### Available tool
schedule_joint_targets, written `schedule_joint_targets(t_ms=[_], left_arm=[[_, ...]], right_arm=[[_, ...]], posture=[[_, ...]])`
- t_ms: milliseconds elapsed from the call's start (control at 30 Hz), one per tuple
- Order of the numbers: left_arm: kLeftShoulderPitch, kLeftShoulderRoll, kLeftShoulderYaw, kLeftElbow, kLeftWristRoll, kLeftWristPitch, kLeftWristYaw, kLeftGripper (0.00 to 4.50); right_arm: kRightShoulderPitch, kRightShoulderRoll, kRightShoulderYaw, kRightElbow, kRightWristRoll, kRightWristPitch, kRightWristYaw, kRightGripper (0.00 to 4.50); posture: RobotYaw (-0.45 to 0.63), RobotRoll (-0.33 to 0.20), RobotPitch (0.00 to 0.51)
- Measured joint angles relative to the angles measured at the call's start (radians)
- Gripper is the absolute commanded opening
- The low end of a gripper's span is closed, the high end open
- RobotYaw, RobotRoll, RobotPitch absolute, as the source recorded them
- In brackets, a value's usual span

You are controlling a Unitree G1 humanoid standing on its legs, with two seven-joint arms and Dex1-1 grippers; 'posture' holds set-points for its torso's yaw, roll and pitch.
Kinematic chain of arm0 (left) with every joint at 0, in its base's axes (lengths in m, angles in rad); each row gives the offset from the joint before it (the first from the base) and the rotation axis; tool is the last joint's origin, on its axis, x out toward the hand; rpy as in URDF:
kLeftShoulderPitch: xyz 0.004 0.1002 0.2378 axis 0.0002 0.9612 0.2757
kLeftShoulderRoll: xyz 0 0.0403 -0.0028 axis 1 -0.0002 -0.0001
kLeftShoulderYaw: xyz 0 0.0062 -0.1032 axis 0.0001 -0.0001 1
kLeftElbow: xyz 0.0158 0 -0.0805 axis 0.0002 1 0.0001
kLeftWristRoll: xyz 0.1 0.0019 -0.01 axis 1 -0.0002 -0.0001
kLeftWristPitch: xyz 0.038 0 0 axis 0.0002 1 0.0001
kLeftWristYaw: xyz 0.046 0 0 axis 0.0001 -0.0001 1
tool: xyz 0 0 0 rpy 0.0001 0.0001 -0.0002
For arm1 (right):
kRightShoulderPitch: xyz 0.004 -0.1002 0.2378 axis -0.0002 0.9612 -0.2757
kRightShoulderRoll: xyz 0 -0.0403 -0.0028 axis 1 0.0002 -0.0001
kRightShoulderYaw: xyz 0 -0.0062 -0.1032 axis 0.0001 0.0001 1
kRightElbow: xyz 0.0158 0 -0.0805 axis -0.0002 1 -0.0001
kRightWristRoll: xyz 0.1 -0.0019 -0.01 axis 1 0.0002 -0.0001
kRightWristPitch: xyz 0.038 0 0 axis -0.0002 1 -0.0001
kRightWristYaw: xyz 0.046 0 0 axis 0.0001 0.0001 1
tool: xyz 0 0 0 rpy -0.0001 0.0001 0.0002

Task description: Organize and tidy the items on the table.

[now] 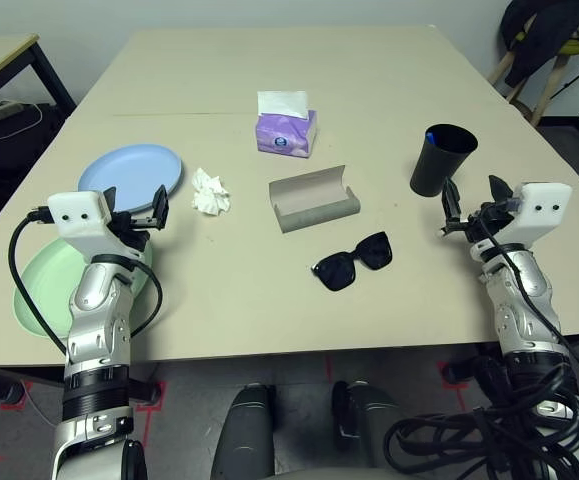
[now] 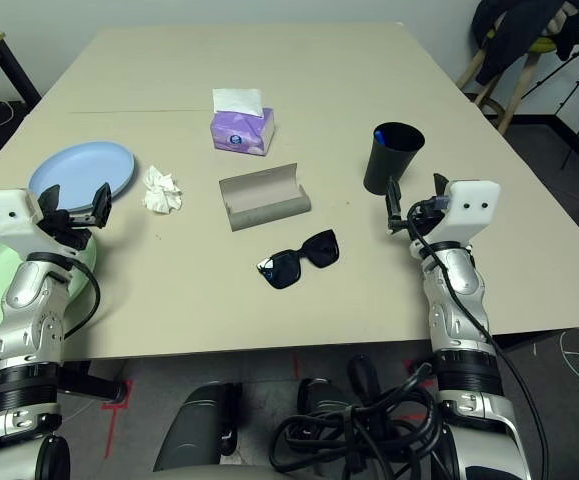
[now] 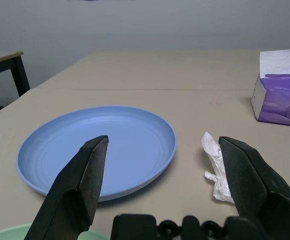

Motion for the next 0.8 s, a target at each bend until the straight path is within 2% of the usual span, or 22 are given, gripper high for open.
schedule_joint_targets(t_ms=[267,633,800], left_arm=[[-0.042,-0.012,-0.020,0.041,0.011,-0.020,0.005,4.50],[-0.042,-0.012,-0.024,0.052,0.011,-0.027,0.000,4.50],[-0.039,0.014,-0.027,0.054,-0.005,0.000,-0.072,4.50]], right_arm=[[-0.007,0.000,0.004,0.000,0.000,0.001,0.011,4.48],[-0.007,-0.001,0.004,0.000,0.000,0.001,0.019,4.48],[-0.009,-0.036,0.022,0.002,0.020,-0.007,0.141,4.48]], posture=[[0.07,0.000,0.082],[0.08,0.000,0.080],[0.08,0.000,0.083]])
